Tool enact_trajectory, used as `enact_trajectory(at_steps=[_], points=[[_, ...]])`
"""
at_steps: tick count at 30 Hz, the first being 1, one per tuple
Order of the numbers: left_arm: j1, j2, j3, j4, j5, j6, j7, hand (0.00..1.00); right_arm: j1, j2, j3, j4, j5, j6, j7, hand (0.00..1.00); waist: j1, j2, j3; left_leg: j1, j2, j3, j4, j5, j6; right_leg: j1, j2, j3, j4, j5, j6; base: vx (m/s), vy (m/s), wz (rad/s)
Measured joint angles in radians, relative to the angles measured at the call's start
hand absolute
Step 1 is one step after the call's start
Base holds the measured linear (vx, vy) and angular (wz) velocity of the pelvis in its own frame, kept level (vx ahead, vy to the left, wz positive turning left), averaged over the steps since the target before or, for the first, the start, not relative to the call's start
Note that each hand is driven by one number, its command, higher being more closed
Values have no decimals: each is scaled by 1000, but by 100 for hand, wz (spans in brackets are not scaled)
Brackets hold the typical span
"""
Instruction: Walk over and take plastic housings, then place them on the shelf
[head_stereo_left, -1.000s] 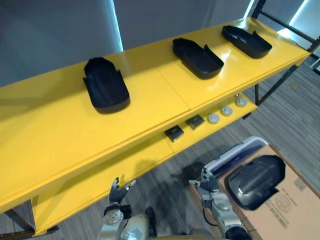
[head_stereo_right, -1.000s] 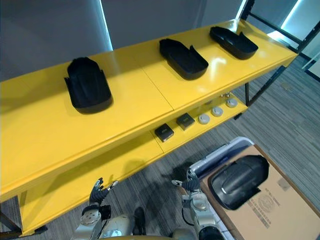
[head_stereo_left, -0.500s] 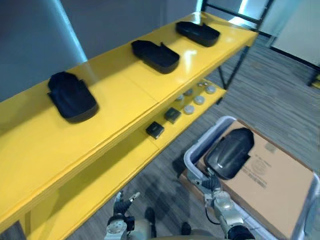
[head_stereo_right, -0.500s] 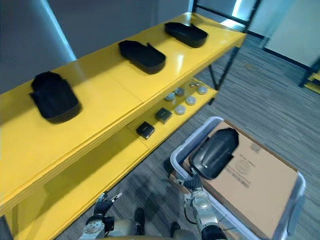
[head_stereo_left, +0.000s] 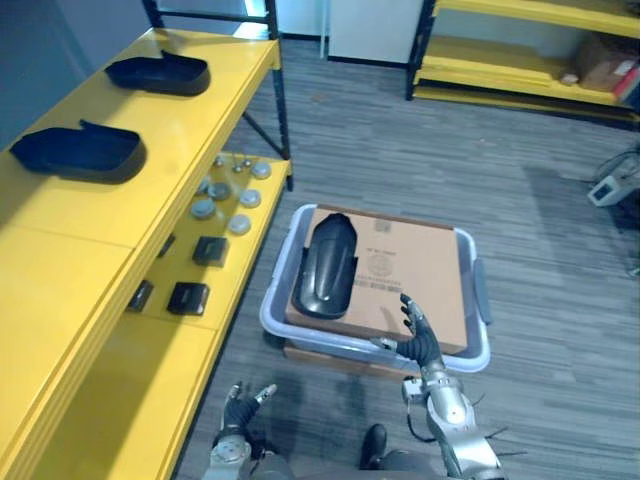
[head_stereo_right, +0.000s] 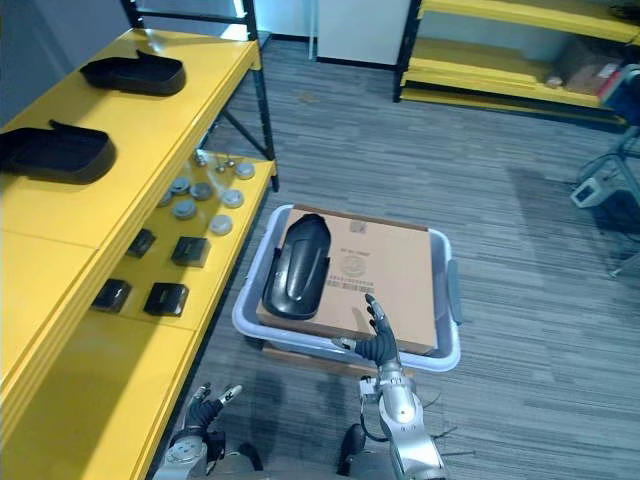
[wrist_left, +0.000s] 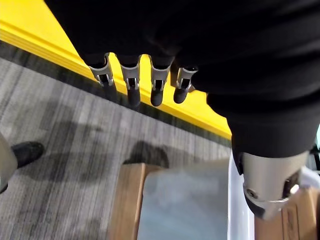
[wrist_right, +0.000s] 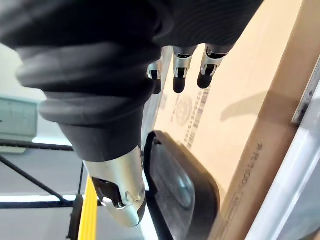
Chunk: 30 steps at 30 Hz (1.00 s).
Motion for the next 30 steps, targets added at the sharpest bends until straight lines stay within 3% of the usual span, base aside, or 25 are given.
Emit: enact_trajectory(at_steps=[1, 2, 4, 8, 14, 25, 30], points=[[-1, -6, 0, 0, -1, -1, 0, 0, -4, 0, -15, 2, -3, 0, -9, 0, 8, -1, 8, 0, -39, -97, -7, -28, 1, 7, -13, 18, -1, 1, 3, 40, 111, -39], [-1, -11, -7, 0, -4, -2, 2, 0, -7, 0, -35, 3, -13, 1, -27, 0, 15, 21, 10, 2, -84, -177, -46, -24, 3, 9, -20, 31, 0, 7, 15, 37, 140, -36], [-1, -10, -18, 0, -20, -2, 3, 0, -9, 1, -62, 7, -32, 3, -48, 0, 13, 41, 18, 28, -98, -181, -84, -43, 8, 10, -17, 44, 11, 3, 38, 40, 183, -17], [4, 28, -31, 1, -21, -1, 5, 0, -15, 22, -83, 9, -63, 6, -81, 0, 17, 20, 22, 44, -137, -170, -86, -54, 25, 16, -52, 62, -6, 18, 62, 59, 151, -6], [17, 47, -29, 1, -21, -1, 6, 0, -55, 30, -123, 12, -73, 8, -97, 0, 17, 14, 20, 61, -156, -172, -105, -56, 29, 43, -61, 67, -53, 37, 77, 22, 40, -2], [54, 45, 1, 14, -21, -1, 6, 0, -107, 31, -137, 103, -159, 91, -154, 0, 23, -16, -1, 62, -175, -228, -164, -33, 39, 81, -62, 16, -135, 71, 80, 3, -3, 13], [51, 43, 6, 17, -21, -2, 5, 0, -216, 28, -171, 227, -208, 136, -167, 0, 43, -22, -2, 58, -196, -268, -207, 2, 46, 81, -80, -26, -135, 71, 81, -13, 5, 25]])
